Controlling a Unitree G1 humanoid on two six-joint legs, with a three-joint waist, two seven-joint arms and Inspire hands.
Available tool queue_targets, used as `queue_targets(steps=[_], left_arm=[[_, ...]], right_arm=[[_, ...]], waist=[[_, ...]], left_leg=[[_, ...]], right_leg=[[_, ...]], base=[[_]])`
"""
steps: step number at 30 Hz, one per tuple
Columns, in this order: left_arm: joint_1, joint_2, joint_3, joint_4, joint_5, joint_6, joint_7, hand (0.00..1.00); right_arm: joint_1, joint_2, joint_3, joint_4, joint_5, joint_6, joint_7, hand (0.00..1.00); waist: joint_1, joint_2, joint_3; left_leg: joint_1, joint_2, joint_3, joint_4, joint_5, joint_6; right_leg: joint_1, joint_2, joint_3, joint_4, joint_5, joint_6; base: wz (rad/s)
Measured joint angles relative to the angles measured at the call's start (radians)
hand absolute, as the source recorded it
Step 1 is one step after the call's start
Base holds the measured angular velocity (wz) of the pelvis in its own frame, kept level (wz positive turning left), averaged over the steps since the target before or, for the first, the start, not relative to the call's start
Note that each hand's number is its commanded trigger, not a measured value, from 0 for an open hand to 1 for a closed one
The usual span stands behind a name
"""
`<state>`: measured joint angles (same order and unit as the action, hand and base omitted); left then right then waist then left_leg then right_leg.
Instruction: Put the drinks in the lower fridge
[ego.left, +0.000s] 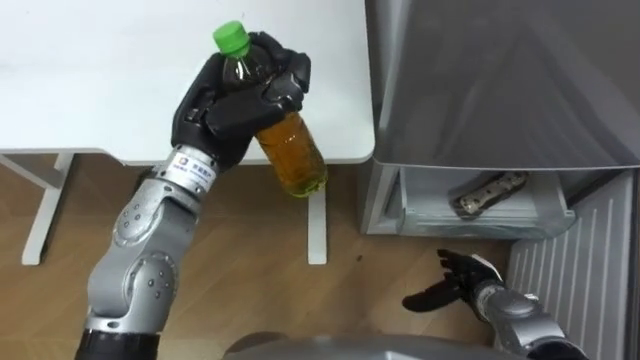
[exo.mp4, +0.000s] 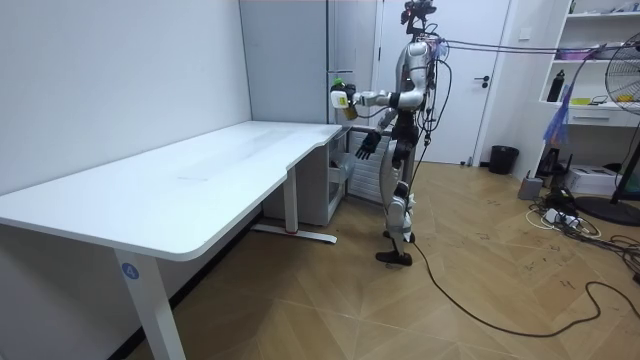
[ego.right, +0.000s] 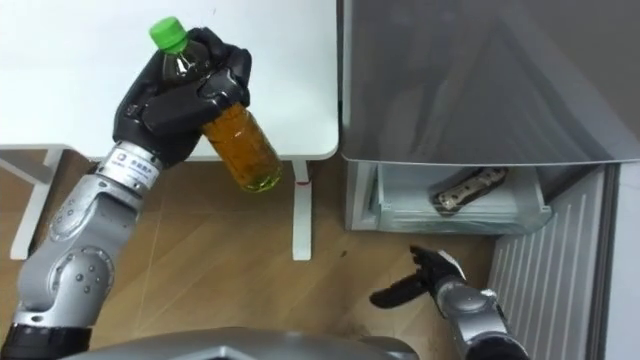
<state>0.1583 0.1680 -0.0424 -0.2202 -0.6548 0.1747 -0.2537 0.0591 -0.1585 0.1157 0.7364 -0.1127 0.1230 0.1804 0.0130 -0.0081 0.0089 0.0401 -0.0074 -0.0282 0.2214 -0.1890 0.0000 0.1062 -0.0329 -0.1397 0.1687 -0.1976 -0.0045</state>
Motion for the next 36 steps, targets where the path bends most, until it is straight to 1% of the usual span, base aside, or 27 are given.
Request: queue_targets(steps=[2,3,5,6,8,10,14,15,17,19,22,25,27,28,29,32,34,36], left_arm=[[0.0,0.001,0.0,0.031,-0.006,0.0,-0.003,1.0],[0.001,0.001,0.0,0.05,-0.008,0.0,-0.003,1.0],[0.003,0.007,-0.001,0.066,-0.007,0.0,-0.003,1.0],[0.003,0.016,0.001,0.067,-0.006,0.0,-0.003,1.0],[0.003,0.026,0.004,0.07,-0.005,0.0,-0.003,1.0],[0.003,0.036,0.004,0.07,-0.005,-0.001,-0.003,1.0],[0.003,0.044,0.003,0.076,-0.006,-0.006,-0.003,1.0],[0.003,0.046,0.003,0.077,-0.003,-0.007,-0.006,1.0],[0.003,0.048,0.002,0.085,0.002,-0.008,-0.022,1.0],[0.003,0.054,-0.004,0.106,0.002,-0.009,-0.037,1.0],[0.003,0.061,-0.007,0.131,0.002,-0.009,-0.035,1.0],[0.003,0.073,-0.016,0.137,0.001,-0.009,-0.035,1.0],[0.003,0.075,-0.023,0.14,0.002,-0.009,-0.035,1.0],[0.003,0.078,-0.03,0.141,0.002,-0.009,-0.035,1.0],[0.003,0.08,-0.036,0.141,0.002,-0.009,-0.035,1.0],[0.003,0.08,-0.055,0.143,0.022,-0.009,-0.053,1.0],[0.003,0.079,-0.072,0.151,0.04,-0.009,-0.083,1.0],[0.003,0.078,-0.084,0.16,0.041,-0.009,-0.103,1.0]], right_arm=[[0.001,0.003,0.01,-0.064,0.004,0.001,0.036,0.0],[0.008,0.003,0.014,-0.116,0.014,0.002,0.06,0.0],[0.029,0.0,0.018,-0.201,0.03,0.002,0.097,0.0],[0.042,-0.002,0.018,-0.259,0.031,0.0,0.12,0.0],[0.043,-0.014,0.018,-0.305,0.033,-0.001,0.164,0.0],[0.044,-0.037,0.02,-0.344,0.037,-0.002,0.218,0.0],[0.041,-0.047,0.02,-0.363,0.037,-0.003,0.297,0.0],[0.042,-0.051,0.021,-0.373,0.038,-0.001,0.333,0.0],[0.042,-0.065,0.021,-0.403,0.045,0.0,0.389,0.0],[0.041,-0.09,0.023,-0.43,0.074,0.0,0.458,0.0],[0.04,-0.113,0.023,-0.453,0.113,0.002,0.529,0.0],[0.041,-0.133,0.025,-0.494,0.152,0.011,0.591,0.0],[0.041,-0.138,0.028,-0.519,0.165,0.012,0.625,0.0],[0.041,-0.146,0.038,-0.523,0.198,0.012,0.643,0.0],[0.041,-0.148,0.045,-0.523,0.211,0.013,0.653,0.0],[0.044,-0.141,0.065,-0.521,0.247,0.032,0.711,0.0],[0.046,-0.141,0.072,-0.517,0.269,0.044,0.761,0.0],[0.046,-0.141,0.076,-0.517,0.276,0.052,0.782,0.0]], waist=[[0.004,-0.006,-0.0009],[0.013,-0.009,0.0004],[0.016,-0.016,0.0032],[0.018,-0.021,0.0055],[0.02,-0.022,0.0055],[0.023,-0.022,0.0057],[0.022,-0.022,0.0056],[0.023,-0.021,0.0058],[0.022,-0.02,0.0053],[0.02,-0.021,0.0053],[0.021,-0.022,0.0057],[0.021,-0.023,0.0065],[0.025,-0.023,0.0077],[0.024,-0.024,0.0085],[0.024,-0.024,0.0087],[0.022,-0.027,0.0107],[0.023,-0.027,0.011],[0.024,-0.028,0.0109]], left_leg=[[0.001,0.0,0.0,0.001,0.0,0.0],[0.001,0.0,0.0,0.001,0.0,0.0],[0.001,0.0,0.0,0.002,0.0,0.0],[0.0,0.0,-0.001,0.003,0.0,0.0],[0.0,-0.002,-0.003,0.003,0.0,0.0],[0.002,-0.003,-0.005,0.002,0.0,0.0],[0.004,-0.002,-0.005,0.002,0.0,0.0],[0.002,-0.001,-0.005,0.003,0.0,0.0],[-0.002,-0.001,-0.005,0.004,-0.001,0.0],[-0.005,-0.001,-0.004,0.005,-0.001,0.0],[-0.012,-0.001,-0.003,0.012,0.0,0.0],[-0.006,0.001,0.001,0.011,0.0,0.0],[0.0,0.002,0.004,0.009,0.0,0.0],[0.007,0.003,0.005,0.003,-0.001,0.0],[0.009,0.003,0.007,0.0,-0.001,0.0],[0.005,0.005,0.01,0.001,-0.001,0.0],[0.003,0.004,0.01,0.001,-0.001,0.0],[-0.002,0.004,0.01,0.001,-0.001,0.0]], right_leg=[[0.0,0.0,0.0,0.002,0.0,0.0],[0.0,0.0,-0.001,0.003,0.0,0.0],[0.002,-0.001,-0.003,0.002,0.0,0.0],[0.006,-0.001,-0.006,0.001,0.0,0.0],[0.01,-0.002,-0.007,0.001,0.0,0.0],[0.012,-0.004,-0.008,0.002,0.0,0.0],[0.013,-0.003,-0.008,0.005,0.0,0.0],[0.012,-0.002,-0.009,0.005,0.0,0.0],[0.006,-0.003,-0.01,0.005,0.0,0.0],[-0.001,-0.003,-0.009,0.009,0.0,0.0],[-0.005,-0.003,-0.001,0.018,0.0,0.0],[-0.003,-0.002,0.001,0.021,0.0,0.0],[-0.002,-0.002,0.002,0.021,0.0,0.0],[-0.001,-0.001,0.003,0.02,0.0,0.0],[0.0,-0.001,0.003,0.02,0.0,0.0],[-0.001,0.0,0.002,0.021,0.0,0.0],[-0.005,-0.001,0.002,0.02,0.0,0.0],[-0.01,-0.001,0.001,0.019,0.0,0.0]], base=[[0.0],[0.0],[0.02],[0.06],[0.05],[0.0],[0.0],[0.0],[0.0],[0.0],[0.0],[-0.03],[-0.05],[-0.05],[-0.04],[0.0],[0.0],[0.0]])
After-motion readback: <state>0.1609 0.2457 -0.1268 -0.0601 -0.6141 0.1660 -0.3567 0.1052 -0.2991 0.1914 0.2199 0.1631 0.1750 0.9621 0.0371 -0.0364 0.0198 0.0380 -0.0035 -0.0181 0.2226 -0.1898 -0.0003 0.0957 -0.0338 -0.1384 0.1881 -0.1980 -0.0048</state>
